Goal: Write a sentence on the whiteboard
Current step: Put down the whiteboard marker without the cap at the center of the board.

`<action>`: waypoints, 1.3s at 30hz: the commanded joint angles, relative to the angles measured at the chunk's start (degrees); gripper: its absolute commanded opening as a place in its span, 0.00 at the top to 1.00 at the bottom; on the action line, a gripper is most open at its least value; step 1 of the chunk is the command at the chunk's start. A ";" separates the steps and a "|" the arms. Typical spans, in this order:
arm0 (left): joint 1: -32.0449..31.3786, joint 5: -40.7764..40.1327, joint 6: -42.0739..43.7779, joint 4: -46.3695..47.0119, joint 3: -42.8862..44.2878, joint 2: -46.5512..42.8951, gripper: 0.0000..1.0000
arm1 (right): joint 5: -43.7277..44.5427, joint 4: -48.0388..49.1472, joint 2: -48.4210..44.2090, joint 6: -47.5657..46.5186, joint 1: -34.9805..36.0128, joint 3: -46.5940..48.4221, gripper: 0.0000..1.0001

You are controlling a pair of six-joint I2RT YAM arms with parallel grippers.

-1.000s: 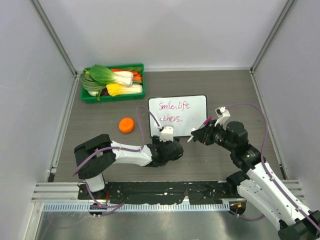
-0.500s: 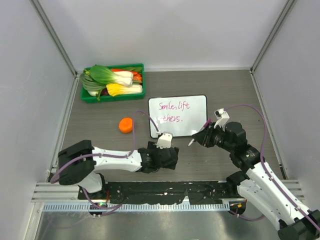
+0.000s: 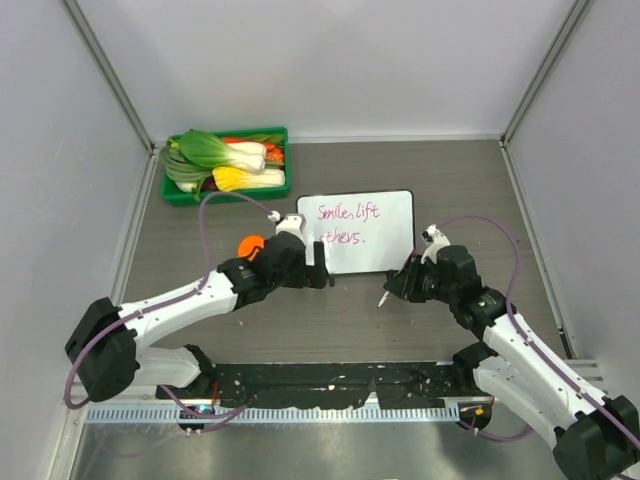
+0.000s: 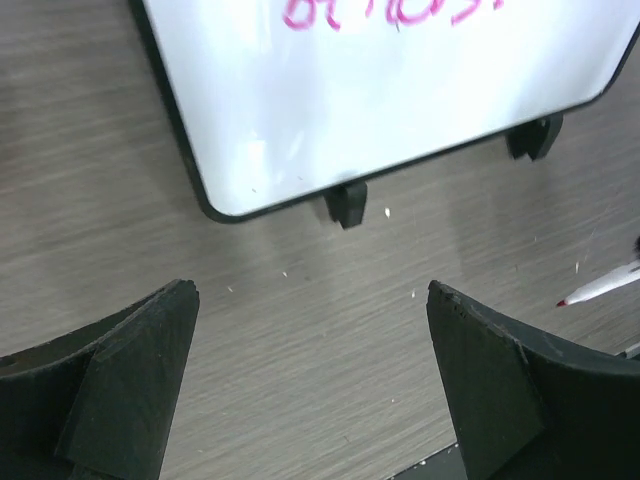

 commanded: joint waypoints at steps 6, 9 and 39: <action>9.39 6.29 5.86 -3.03 0.06 -8.25 0.00 | 1.50 1.98 5.69 5.32 -1.40 -4.37 0.99; 10.28 5.42 6.83 -3.56 -0.64 -10.80 0.00 | 2.12 2.60 6.58 5.58 -2.10 -5.52 0.96; 12.91 6.47 5.52 -1.28 -5.74 -15.91 0.00 | 1.51 1.28 6.05 4.19 -6.67 -3.85 0.18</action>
